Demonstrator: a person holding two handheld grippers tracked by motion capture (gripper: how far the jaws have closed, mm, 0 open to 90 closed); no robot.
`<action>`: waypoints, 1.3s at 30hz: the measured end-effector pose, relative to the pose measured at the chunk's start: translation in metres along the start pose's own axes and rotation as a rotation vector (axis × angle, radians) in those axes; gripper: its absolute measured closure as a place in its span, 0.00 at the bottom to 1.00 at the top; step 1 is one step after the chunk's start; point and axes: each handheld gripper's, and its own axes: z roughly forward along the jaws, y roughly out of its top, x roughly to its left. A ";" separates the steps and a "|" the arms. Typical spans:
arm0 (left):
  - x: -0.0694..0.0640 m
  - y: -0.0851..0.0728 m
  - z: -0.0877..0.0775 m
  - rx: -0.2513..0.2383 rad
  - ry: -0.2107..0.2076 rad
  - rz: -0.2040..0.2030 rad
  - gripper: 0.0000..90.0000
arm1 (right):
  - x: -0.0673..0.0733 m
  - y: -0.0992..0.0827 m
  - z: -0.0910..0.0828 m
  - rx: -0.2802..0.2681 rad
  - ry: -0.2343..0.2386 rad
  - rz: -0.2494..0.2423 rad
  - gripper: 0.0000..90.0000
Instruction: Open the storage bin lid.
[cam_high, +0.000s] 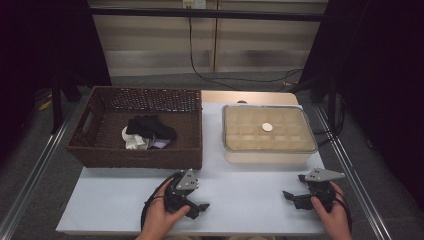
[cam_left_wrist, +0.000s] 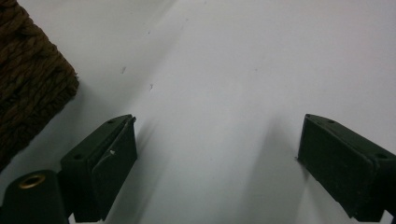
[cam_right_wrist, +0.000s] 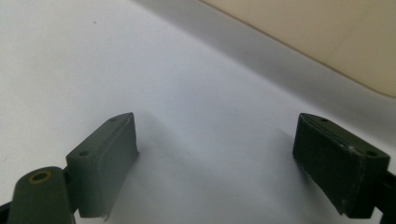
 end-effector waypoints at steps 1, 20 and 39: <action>0.000 0.000 0.000 0.000 0.000 0.000 0.12 | 0.000 0.000 0.000 0.000 0.000 0.001 0.15; 0.000 0.001 0.001 0.011 -0.014 0.007 0.10 | 0.000 0.001 0.000 0.008 0.001 -0.001 0.15; -0.016 0.040 0.002 0.004 -0.044 -0.025 0.17 | -0.007 0.007 -0.020 -0.009 -0.024 0.026 0.18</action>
